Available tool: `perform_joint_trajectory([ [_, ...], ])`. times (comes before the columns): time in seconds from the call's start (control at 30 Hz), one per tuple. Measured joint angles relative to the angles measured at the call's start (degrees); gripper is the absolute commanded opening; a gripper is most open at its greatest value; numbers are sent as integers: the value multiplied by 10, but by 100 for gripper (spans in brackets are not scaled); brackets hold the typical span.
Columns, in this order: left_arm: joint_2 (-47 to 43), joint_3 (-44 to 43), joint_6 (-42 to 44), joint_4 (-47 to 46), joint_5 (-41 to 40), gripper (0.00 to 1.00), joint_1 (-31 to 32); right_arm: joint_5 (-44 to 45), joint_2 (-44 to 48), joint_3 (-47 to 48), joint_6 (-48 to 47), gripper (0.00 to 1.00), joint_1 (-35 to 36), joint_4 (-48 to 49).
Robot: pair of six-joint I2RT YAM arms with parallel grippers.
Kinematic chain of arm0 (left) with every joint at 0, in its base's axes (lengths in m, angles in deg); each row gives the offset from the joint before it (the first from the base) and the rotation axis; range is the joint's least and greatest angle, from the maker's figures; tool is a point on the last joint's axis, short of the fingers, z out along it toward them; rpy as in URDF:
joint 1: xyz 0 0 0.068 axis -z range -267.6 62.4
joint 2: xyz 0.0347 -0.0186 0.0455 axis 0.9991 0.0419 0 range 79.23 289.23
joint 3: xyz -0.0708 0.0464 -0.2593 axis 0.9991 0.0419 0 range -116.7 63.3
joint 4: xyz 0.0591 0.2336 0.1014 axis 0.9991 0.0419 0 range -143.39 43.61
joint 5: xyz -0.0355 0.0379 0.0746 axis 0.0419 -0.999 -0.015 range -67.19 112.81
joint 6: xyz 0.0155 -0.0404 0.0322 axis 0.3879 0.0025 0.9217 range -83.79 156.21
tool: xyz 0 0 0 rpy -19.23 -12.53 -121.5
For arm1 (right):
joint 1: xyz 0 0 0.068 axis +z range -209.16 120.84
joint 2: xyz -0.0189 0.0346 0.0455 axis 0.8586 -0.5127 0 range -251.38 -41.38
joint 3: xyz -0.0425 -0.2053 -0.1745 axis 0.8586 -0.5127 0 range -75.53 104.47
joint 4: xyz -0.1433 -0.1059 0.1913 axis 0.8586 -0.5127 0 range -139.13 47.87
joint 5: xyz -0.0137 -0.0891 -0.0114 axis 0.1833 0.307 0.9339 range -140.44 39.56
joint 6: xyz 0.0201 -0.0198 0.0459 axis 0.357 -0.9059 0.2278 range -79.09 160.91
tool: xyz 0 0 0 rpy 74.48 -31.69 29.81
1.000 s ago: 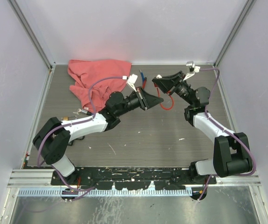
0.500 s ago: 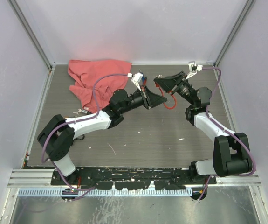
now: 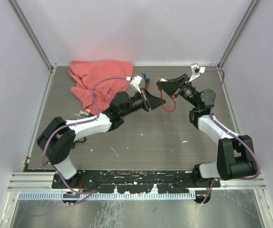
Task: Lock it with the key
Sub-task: Lock the lock.
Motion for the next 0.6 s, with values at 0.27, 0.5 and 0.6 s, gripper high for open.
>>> perform_joint_trajectory([
  [0.27,-5,7,5,0,1,0,-3,-2,0,-2,-15,1,0,-4],
  [0.5,-5,7,-19,-4,19,0,-10,8,7,-16,-57,1,0,12],
  [0.6,-5,9,-28,-10,36,0,-19,5,9,-17,-84,3,0,25],
])
